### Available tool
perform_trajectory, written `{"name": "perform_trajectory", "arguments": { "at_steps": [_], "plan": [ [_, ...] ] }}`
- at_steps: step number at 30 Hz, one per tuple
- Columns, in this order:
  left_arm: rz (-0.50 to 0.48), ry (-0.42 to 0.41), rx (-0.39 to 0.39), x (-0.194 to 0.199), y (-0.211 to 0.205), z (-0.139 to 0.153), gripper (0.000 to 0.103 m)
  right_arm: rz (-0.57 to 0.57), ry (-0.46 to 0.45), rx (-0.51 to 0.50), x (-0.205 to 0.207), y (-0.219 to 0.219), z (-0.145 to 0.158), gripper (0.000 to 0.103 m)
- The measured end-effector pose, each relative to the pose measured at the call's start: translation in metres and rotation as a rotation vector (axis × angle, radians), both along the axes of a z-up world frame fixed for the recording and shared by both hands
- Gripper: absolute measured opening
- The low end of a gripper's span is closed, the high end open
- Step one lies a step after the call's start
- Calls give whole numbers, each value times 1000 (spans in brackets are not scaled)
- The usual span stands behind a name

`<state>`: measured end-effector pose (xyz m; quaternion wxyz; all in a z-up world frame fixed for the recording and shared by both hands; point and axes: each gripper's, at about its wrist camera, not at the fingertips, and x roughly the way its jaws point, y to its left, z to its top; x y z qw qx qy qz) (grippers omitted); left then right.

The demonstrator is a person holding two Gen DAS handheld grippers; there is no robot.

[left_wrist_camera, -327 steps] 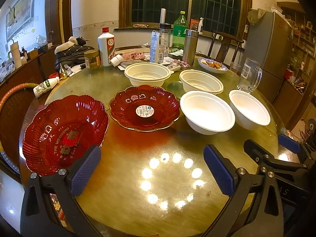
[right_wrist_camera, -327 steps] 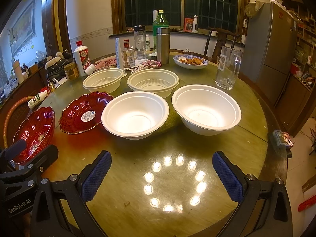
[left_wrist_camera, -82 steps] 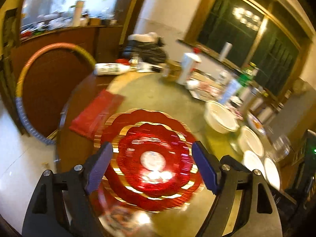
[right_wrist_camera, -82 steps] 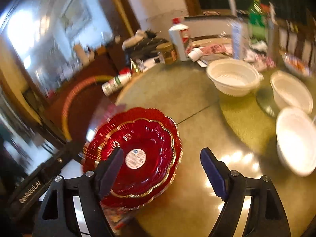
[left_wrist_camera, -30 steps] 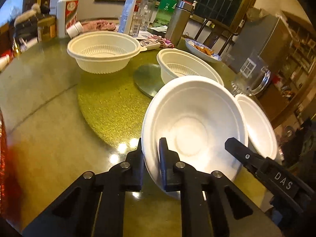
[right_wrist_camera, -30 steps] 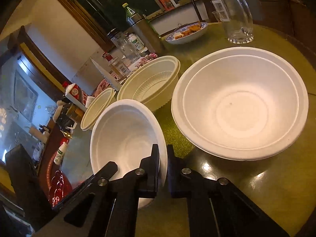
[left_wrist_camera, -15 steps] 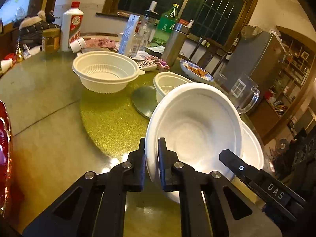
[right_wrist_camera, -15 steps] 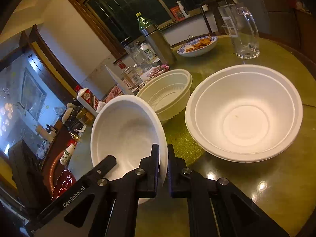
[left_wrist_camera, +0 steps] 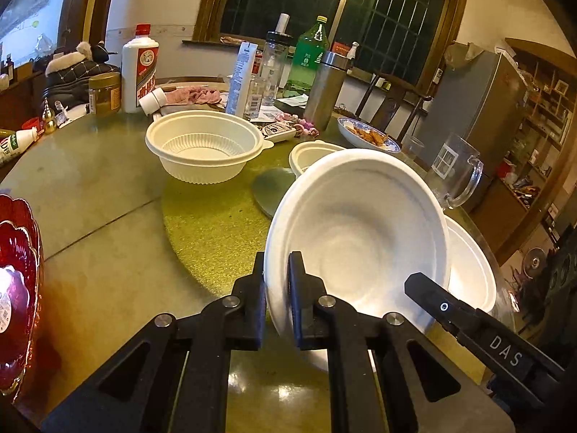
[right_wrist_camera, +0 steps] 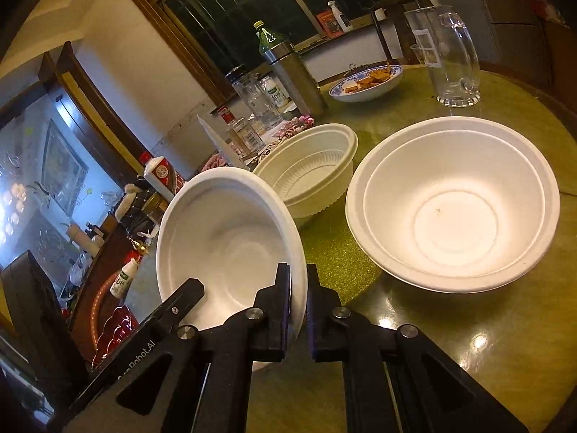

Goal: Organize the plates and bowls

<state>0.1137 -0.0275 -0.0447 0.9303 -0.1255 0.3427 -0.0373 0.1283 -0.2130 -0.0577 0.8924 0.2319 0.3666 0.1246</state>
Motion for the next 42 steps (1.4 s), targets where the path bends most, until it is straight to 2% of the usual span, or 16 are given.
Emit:
{"name": "perform_trajectory", "arguments": {
  "at_steps": [42],
  "plan": [
    [10,3,25,-2,0,0,10,3,-21,-20,-3,4,2,8]
  ]
}}
